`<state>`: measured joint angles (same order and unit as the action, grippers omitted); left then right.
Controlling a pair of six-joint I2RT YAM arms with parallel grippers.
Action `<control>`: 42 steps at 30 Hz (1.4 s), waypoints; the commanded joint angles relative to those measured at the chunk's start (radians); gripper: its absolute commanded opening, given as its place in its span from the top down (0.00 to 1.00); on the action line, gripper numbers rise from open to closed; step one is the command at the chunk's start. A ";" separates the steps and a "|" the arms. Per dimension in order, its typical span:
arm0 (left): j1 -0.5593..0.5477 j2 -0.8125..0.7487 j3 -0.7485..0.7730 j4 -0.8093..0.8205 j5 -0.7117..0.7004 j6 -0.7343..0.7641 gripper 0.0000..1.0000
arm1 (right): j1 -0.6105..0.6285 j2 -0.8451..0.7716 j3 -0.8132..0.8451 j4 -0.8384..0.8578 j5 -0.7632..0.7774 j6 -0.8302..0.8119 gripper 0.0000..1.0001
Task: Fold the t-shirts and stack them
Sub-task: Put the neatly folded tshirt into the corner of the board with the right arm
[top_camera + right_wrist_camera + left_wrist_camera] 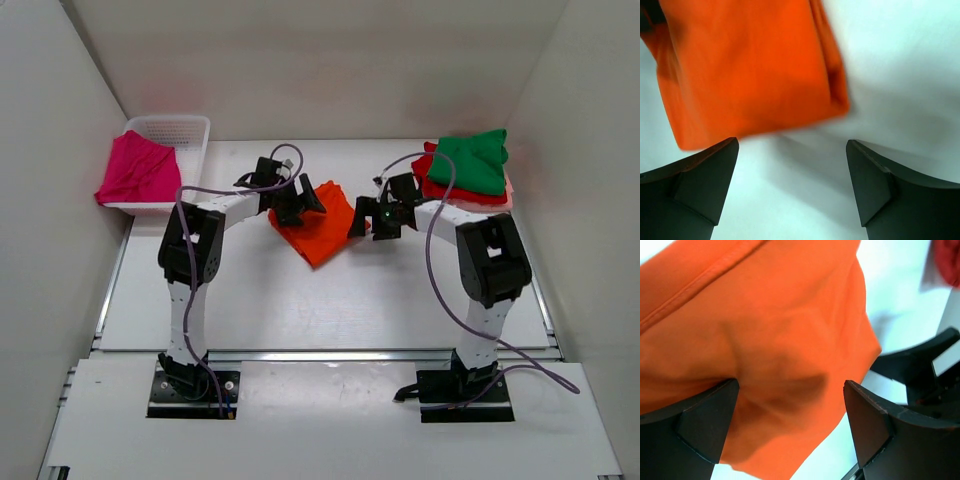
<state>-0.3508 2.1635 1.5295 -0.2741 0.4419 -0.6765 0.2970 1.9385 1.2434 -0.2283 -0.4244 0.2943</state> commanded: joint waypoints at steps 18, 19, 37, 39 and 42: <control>-0.016 -0.143 -0.299 -0.036 -0.031 0.121 0.01 | -0.093 -0.070 -0.032 0.215 -0.181 0.008 0.26; -0.016 -0.148 -0.304 -0.042 -0.032 0.123 0.01 | -0.099 -0.035 0.006 0.213 -0.198 0.008 0.27; 0.023 -0.148 -0.264 -0.065 -0.016 0.147 0.01 | 0.016 -0.067 -0.273 0.242 -0.243 0.037 1.00; 0.024 -0.134 -0.246 -0.091 -0.020 0.158 0.01 | 0.027 -0.102 -0.323 0.273 -0.220 0.045 0.88; 0.022 -0.133 -0.227 -0.083 -0.016 0.155 0.01 | 0.027 -0.131 -0.329 0.267 -0.220 0.043 0.59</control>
<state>-0.3412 2.0052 1.3037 -0.2485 0.4816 -0.5625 0.3233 1.8492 0.9325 0.0341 -0.6895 0.3508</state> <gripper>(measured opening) 0.983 0.340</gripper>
